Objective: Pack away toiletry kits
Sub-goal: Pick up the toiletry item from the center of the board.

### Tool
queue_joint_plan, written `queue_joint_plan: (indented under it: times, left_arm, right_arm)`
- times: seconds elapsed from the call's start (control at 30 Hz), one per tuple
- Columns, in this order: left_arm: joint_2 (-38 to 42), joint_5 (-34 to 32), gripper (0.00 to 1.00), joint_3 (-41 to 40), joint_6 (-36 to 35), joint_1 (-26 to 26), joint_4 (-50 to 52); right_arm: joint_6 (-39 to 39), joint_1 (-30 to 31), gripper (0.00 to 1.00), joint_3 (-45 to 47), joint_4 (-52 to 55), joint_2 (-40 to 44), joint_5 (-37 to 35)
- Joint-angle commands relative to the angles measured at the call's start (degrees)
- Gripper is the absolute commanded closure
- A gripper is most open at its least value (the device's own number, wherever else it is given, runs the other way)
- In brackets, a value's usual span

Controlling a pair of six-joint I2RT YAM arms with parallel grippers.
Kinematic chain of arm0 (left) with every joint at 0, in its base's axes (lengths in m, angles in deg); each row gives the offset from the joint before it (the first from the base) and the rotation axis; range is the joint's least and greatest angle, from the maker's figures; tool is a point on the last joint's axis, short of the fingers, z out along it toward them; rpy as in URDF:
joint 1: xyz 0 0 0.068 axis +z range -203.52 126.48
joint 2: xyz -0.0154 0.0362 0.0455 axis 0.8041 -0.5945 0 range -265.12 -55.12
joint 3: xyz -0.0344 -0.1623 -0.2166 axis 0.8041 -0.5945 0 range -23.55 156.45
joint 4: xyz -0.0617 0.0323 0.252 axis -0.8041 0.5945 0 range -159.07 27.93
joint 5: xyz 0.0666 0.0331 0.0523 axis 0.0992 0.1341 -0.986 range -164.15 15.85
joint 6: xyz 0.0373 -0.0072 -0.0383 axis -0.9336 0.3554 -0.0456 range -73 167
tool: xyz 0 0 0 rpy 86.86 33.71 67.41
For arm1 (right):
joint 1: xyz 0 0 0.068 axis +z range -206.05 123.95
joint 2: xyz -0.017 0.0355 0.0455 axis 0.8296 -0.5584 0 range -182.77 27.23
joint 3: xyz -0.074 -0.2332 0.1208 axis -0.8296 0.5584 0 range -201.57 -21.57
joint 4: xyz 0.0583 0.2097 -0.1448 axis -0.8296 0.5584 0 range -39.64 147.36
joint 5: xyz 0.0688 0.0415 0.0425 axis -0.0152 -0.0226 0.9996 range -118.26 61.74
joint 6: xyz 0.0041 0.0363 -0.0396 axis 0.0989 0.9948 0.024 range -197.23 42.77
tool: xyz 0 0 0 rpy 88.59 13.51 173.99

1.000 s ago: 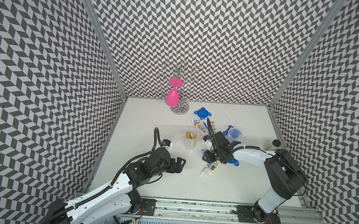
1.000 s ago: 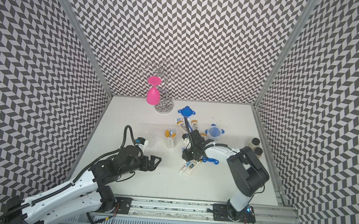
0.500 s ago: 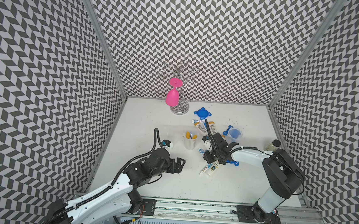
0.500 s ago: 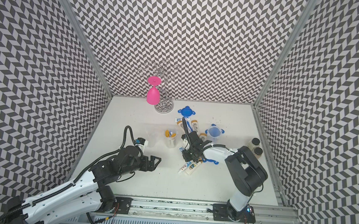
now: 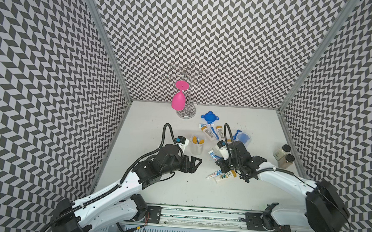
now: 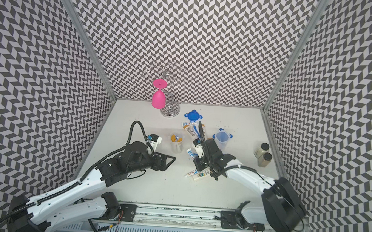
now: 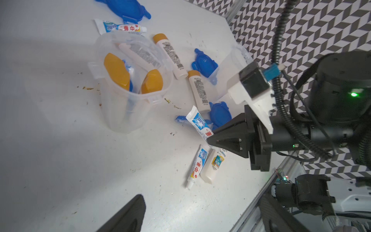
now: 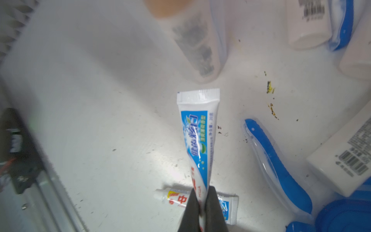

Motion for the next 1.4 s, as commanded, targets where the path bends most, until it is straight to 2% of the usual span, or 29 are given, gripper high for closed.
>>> queue_joint_plan:
  times: [0.0,0.13,0.27,0.37,0.63,0.73,0.87,0.93,1.0,1.03,1.1,1.13,1.2,1.27,1.37]
  left_arm:
    - [-1.96,3.37,0.08,2.29,0.78,0.33,-6.59]
    - [-6.05,3.94,0.08,4.72,0.41,0.36,-10.34]
    - [-9.12,5.95,0.08,5.89,0.66,0.40,-17.01]
    - [-10.90,8.30,0.09,5.91,1.49,0.42,-21.49]
    - [-13.77,9.33,0.23,5.42,1.37,0.33,-24.11]
    - [-15.14,9.36,0.36,5.65,1.32,0.34,-24.75]
    - [-15.90,9.74,0.65,5.80,1.27,0.22,-25.19]
    - [-15.69,8.63,0.84,6.18,0.18,0.34,-23.71]
    - [-15.16,7.95,1.00,6.64,-0.98,0.76,-22.54]
    - [-14.96,8.03,1.00,7.12,-1.53,1.16,-21.83]
    - [-14.77,8.22,1.00,8.63,-3.28,2.19,-19.79]
    - [-14.74,8.11,1.00,9.34,-4.05,2.77,-18.87]
    - [-15.01,7.55,1.00,11.26,-6.05,4.59,-16.64]
    - [-15.68,4.06,1.00,13.62,-9.11,5.77,-13.75]
    - [-16.10,-4.00,1.00,15.42,-13.04,6.85,-12.18]
  right_arm:
    - [-1.34,0.17,1.00,2.77,-6.87,9.47,6.64]
    - [-0.19,0.34,1.00,3.38,-7.90,15.65,8.88]
    - [-0.61,1.57,1.00,0.50,-5.58,15.40,10.48]
    - [0.57,1.66,1.00,0.37,-8.03,15.14,11.62]
    - [0.91,2.45,1.00,-0.51,-10.50,13.04,13.18]
    - [0.88,2.63,1.00,-0.91,-10.85,12.63,13.64]
    - [0.92,2.72,1.00,-0.30,-11.72,12.84,12.44]
    - [1.04,2.79,0.99,-0.13,-12.38,12.58,12.53]
    - [0.91,2.80,0.87,-0.58,-12.03,12.07,12.14]
    - [0.79,2.85,0.80,-0.75,-11.54,12.13,11.58]
    - [0.90,2.87,0.52,-1.03,-10.36,12.61,8.35]
    - [0.98,2.84,0.42,-1.05,-9.75,12.96,6.87]
    - [2.10,2.80,0.26,-1.01,-8.23,13.74,2.77]
    - [3.21,2.80,0.20,-1.28,-5.33,14.15,-1.08]
    - [5.22,2.81,0.17,-1.52,-1.31,14.75,-5.97]
